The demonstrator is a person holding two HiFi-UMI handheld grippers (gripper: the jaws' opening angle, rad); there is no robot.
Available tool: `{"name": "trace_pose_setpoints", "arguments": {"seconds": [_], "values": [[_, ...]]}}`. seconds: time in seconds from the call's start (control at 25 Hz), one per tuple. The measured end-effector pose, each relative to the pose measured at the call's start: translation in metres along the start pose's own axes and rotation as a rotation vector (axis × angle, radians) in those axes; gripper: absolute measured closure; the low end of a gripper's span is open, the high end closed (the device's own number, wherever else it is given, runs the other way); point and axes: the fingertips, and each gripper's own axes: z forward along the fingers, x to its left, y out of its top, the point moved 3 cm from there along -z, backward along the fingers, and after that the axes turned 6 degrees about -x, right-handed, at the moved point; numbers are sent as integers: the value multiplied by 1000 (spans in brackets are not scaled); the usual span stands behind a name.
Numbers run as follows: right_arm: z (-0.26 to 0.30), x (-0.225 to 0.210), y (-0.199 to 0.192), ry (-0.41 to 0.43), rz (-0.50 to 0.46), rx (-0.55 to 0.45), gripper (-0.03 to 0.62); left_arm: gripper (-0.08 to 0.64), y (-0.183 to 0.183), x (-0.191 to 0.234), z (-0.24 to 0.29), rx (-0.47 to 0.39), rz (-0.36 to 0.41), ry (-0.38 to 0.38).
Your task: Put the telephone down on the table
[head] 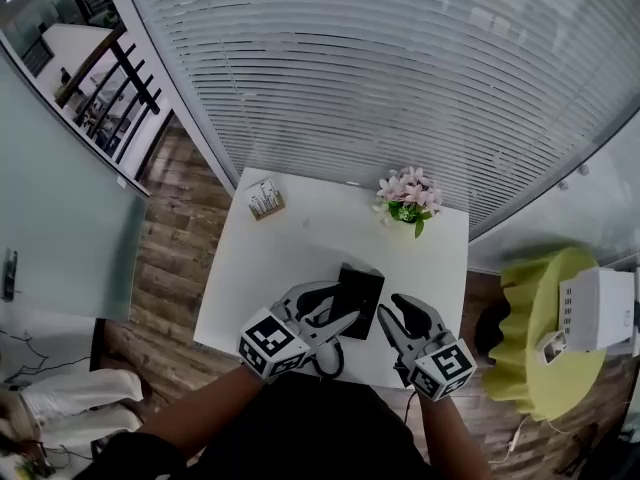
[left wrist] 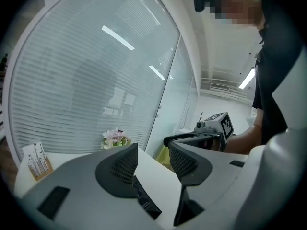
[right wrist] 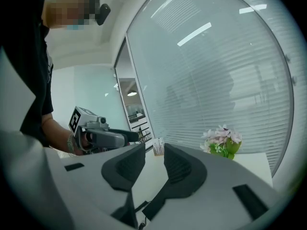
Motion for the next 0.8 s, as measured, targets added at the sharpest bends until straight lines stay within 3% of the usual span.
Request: {"name": "trace_pose_setpoints", "arguments": {"seconds": [0.2, 0.4, 0.8], "values": [[-5, 14, 25, 8, -42, -58, 533, 390, 20, -14, -3, -45, 66, -1], [-12, 26, 34, 33, -66, -92, 555, 525, 30, -25, -7, -72, 103, 3], [-17, 36, 43, 45, -105, -121, 565, 549, 39, -40, -4, -101, 130, -14]]}}
